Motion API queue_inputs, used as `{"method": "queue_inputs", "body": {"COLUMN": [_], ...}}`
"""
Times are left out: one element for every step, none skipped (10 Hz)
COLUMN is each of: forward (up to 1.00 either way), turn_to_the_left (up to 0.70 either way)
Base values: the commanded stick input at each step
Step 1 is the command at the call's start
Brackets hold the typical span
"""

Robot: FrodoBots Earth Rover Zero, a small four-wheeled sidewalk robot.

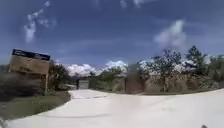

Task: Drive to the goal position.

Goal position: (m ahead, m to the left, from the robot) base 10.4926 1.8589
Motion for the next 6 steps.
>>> {"method": "queue_inputs", "body": {"forward": [0.85,0.85,0.85,0.85,0.85,0.85], "turn_to_the_left": [0.04,0.04,0.3,0.38,0.38,0.38]}}
